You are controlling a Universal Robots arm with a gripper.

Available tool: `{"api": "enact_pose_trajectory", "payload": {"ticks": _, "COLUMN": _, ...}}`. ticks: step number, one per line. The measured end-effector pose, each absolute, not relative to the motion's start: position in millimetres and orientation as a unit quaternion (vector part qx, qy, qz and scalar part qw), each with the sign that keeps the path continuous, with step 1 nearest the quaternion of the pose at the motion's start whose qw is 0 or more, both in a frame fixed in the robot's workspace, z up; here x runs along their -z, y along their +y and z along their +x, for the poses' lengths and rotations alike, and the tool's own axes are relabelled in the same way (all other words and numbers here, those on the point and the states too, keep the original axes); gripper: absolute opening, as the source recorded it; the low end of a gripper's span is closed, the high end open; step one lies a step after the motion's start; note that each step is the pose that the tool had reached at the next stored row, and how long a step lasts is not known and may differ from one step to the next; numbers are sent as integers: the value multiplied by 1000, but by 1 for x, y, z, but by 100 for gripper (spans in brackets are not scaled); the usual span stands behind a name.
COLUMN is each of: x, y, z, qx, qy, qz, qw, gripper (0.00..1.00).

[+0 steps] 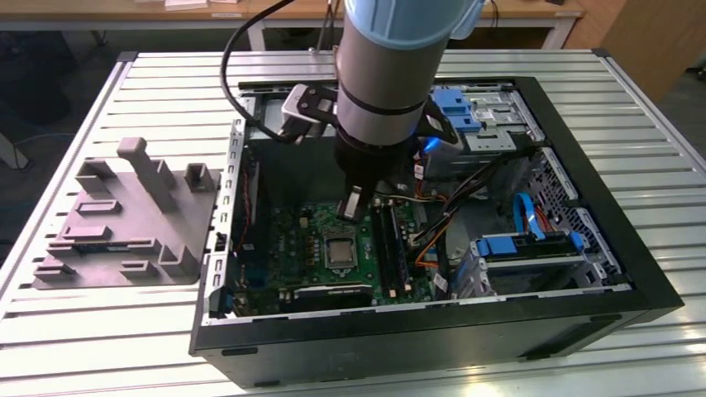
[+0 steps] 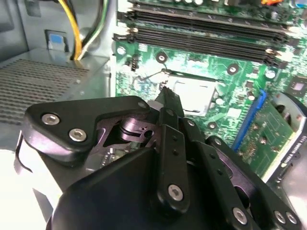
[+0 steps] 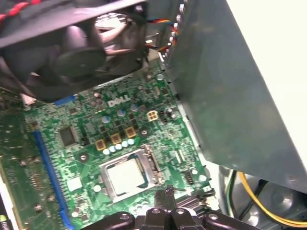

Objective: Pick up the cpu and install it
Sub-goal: 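Install the first cpu locking lever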

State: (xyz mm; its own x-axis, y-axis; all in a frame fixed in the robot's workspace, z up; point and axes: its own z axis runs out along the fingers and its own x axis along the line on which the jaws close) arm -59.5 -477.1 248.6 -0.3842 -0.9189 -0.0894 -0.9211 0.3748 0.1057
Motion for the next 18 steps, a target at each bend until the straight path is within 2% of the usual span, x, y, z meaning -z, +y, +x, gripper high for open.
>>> {"api": "enact_pose_trajectory", "payload": {"ticks": 18, "x": -247, "y": -457, "z": -41, "qx": -69, "qy": 829, "qz": -555, "qw": 8, "gripper": 11}}
